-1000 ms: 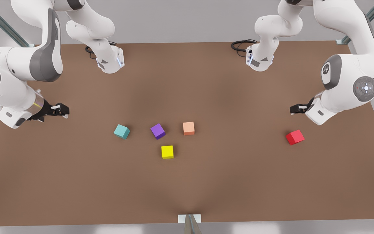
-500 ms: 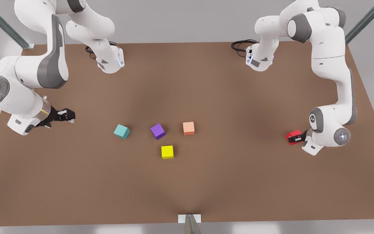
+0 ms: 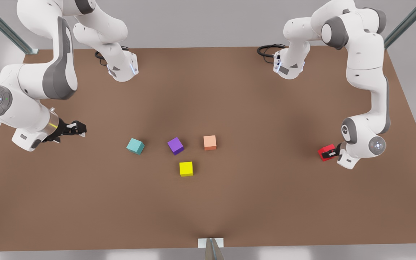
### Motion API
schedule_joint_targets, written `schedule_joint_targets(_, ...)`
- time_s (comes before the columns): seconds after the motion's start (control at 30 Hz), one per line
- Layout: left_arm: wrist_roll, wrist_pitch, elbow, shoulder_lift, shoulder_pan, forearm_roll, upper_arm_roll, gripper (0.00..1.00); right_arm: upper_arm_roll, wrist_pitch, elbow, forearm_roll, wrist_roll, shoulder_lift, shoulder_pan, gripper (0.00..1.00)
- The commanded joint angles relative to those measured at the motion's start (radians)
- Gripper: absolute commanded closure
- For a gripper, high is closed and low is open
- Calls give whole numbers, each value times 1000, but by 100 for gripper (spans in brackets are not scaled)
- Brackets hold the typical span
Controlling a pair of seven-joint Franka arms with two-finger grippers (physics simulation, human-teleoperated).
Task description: Pick up red wooden cube and pass to hand red wooden cube and place in blue wooden cube
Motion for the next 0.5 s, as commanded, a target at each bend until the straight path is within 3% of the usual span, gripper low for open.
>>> schedule_joint_targets(0.0, -16, 25, 0, 15, 0, 0, 0, 0, 0, -3, -2, 5, -9, -1, 0, 0)
schedule_joint_targets(0.2, -18, 85, 1, 64, 0, -1, 0, 0, 1, -6, -10, 7, -9, -3, 2, 0)
schedule_joint_targets(0.23, -18, 85, 3, 64, 1, -1, -1, 6, 1, -6, -10, 7, -9, -3, 2, 0)
schedule_joint_targets(0.3, -19, 85, 4, 64, 1, -6, 0, 33, 0, -8, -10, 7, -9, -3, 6, 0)
schedule_joint_targets(0.4, -23, 83, 6, 62, 1, -7, -1, 35, 0, -6, -16, 7, -9, -3, 6, 0)
schedule_joint_targets(0.47, -26, 74, 15, 24, -3, -118, -14, 37, 1, 3, -9, 22, -18, 5, 6, 0)
